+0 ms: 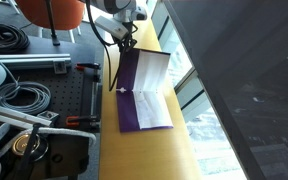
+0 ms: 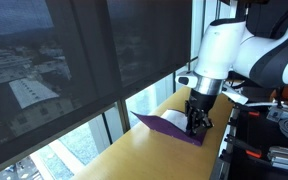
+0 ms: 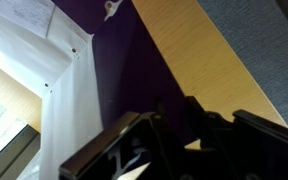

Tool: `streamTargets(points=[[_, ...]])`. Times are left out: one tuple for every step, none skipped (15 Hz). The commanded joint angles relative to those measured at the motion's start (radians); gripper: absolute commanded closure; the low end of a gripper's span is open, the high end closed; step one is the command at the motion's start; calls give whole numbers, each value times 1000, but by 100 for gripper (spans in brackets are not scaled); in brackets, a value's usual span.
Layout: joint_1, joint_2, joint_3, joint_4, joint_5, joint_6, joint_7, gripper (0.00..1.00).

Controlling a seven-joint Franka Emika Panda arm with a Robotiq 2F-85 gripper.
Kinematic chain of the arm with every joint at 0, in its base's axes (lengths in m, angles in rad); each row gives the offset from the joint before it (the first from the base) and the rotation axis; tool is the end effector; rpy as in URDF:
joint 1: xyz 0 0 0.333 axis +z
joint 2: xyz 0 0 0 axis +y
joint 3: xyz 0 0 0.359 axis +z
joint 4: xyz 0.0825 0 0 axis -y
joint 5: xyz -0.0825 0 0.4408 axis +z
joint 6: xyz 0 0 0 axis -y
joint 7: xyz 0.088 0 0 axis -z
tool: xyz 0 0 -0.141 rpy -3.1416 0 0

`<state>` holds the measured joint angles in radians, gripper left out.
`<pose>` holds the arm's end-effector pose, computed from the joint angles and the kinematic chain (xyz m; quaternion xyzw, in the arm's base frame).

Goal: Open up the folder

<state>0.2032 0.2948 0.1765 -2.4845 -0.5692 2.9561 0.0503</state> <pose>0.4690 0.2284 0.1470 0.9022 0.4178 0.1025 0.0313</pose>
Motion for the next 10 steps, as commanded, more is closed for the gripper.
streamTargets(points=[[-78, 6, 37, 14, 65, 18, -81, 39], [-63, -7, 21, -1, 143, 23, -143, 31], [-87, -20, 37, -20, 189, 27, -181, 24], [-153, -28, 92, -27, 211, 19, -208, 16], [-192, -44, 127, -43, 270, 16, -259, 9], [-265, -65, 195, -64, 350, 9, -318, 2], [-335, -76, 262, -74, 434, -4, -374, 0], [-421, -82, 339, -77, 525, -18, -440, 0], [-494, -65, 400, -59, 609, -36, -487, 0], [-569, -60, 449, -38, 695, -63, -550, 0]])
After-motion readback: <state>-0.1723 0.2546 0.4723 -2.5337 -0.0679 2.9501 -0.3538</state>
